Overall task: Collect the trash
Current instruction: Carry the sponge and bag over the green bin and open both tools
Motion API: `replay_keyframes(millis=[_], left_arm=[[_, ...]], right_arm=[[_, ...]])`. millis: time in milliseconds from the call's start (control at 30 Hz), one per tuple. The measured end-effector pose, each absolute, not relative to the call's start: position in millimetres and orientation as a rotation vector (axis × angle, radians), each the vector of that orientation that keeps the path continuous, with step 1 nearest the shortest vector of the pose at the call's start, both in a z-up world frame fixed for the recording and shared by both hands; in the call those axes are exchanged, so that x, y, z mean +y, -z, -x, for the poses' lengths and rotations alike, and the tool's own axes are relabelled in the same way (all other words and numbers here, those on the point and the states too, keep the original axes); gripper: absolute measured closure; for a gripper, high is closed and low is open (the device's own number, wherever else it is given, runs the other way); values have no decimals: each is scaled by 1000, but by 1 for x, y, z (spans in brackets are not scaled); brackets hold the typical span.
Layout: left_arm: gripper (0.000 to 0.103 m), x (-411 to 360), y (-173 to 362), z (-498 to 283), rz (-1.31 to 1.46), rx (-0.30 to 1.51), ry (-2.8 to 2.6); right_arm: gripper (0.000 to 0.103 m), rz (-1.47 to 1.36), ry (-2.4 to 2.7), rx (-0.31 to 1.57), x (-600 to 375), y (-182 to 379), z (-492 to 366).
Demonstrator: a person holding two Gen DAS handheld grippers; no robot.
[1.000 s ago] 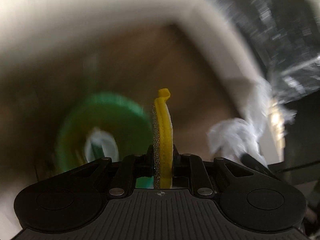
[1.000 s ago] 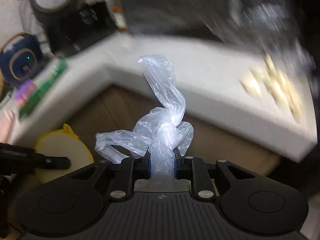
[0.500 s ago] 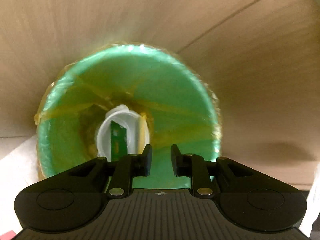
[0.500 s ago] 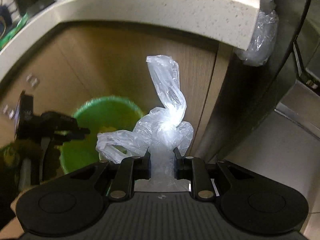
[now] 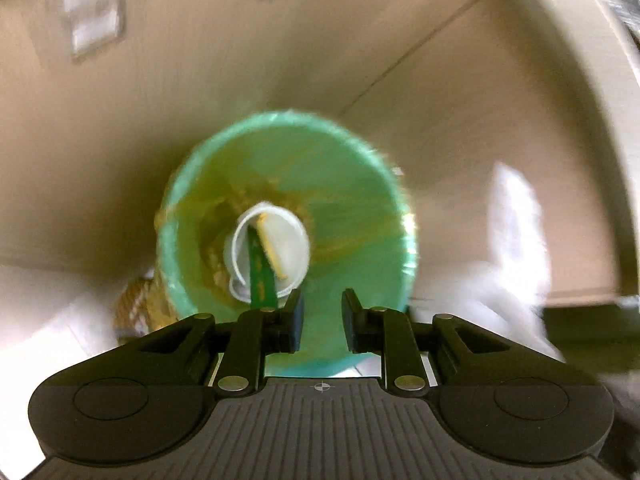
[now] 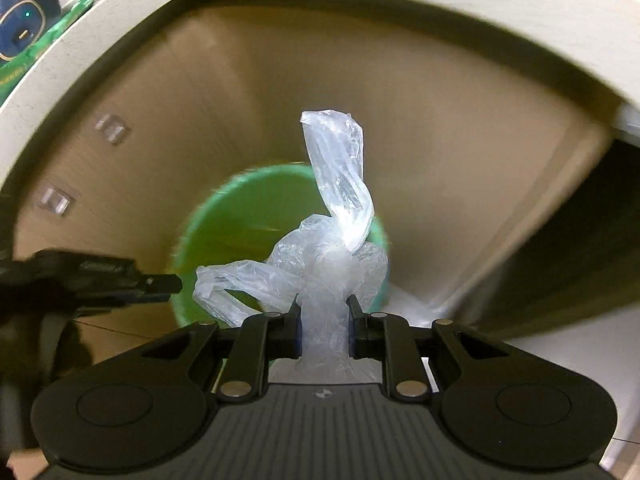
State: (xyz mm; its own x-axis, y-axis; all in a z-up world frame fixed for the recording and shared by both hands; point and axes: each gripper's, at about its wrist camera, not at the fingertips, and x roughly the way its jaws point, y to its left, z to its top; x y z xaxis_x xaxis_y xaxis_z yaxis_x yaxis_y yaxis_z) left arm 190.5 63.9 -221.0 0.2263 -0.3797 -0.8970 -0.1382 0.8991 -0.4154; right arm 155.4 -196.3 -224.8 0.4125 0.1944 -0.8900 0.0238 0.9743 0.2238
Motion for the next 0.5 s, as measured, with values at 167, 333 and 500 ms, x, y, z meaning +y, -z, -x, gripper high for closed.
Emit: replay_keyframes(millis=[167, 333, 500], left_arm=[[80, 76, 187, -194, 420, 1336, 229], [80, 89, 185, -202, 417, 1350, 200], [80, 80, 175, -206, 398, 1352, 214]], right_arm=[[80, -250, -201, 1154, -157, 247, -192], [64, -221, -179, 1206, -139, 256, -213], [55, -193, -145, 1213, -147, 243, -202]])
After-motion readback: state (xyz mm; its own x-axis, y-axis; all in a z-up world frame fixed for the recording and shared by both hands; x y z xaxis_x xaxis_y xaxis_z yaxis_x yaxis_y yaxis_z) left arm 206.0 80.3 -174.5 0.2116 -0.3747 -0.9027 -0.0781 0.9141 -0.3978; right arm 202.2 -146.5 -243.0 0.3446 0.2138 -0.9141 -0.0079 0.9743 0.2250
